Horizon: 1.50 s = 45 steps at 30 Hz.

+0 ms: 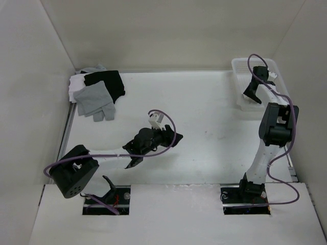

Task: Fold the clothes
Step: Grab the tank top from the pile, then move the tank top to the center of the board

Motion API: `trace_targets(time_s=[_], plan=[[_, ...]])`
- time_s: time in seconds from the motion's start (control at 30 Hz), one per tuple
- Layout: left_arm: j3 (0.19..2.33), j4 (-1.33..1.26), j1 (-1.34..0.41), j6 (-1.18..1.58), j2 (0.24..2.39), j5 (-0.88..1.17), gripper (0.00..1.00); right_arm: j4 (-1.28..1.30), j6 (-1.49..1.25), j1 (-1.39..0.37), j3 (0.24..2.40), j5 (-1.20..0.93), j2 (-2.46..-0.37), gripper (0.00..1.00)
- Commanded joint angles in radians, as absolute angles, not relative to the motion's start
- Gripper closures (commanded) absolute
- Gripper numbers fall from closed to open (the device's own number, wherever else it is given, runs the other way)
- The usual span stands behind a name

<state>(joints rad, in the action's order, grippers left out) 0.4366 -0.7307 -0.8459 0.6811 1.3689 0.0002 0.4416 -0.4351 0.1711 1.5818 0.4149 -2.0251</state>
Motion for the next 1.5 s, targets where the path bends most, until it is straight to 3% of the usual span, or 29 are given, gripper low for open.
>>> trace_targets(time_s=[0.0,0.1,0.33,0.4,0.43,0.5,0.57,0.77,1.0,1.3,1.47], plan=[[0.416,-0.824,-0.825,0.715,1.356,0.041,0.47,0.517,-0.414,0.194,1.703,0.384,-2.065,0.36],[0.403,-0.831,-0.809,0.724,1.345,0.046,0.47,0.545,-0.414,0.203,1.730,0.365,-2.115,0.37],[0.394,-0.853,-0.789,0.742,1.354,0.057,0.47,0.557,-0.437,0.220,1.753,0.302,-2.132,0.55],[0.394,-0.856,-0.785,0.745,1.356,0.064,0.47,0.574,-0.439,0.228,1.776,0.287,-2.132,0.67],[0.393,-0.857,-0.782,0.746,1.356,0.066,0.47,0.578,-0.446,0.229,1.784,0.284,-2.125,0.80],[0.391,-0.859,-0.777,0.746,1.355,0.066,0.47,0.557,-0.471,0.231,1.767,0.296,-2.086,0.93],[0.391,-0.862,-0.772,0.749,1.362,0.066,0.47,0.429,-0.483,0.226,1.691,0.291,-1.967,0.99],[0.402,-0.870,-0.771,0.762,1.381,0.066,0.47,0.157,-0.520,0.157,1.528,0.322,-1.561,1.00],[0.397,-0.829,-0.728,0.782,1.289,0.037,0.48,0.074,-0.483,-0.146,1.419,0.307,-1.145,0.97],[0.365,-0.577,-0.524,0.844,0.993,-0.057,0.48,0.071,-0.459,-0.707,1.349,0.307,-0.924,0.92],[0.315,-0.442,-0.397,0.876,0.801,-0.110,0.47,-0.001,-0.567,-0.829,1.090,0.296,-0.882,0.90]])
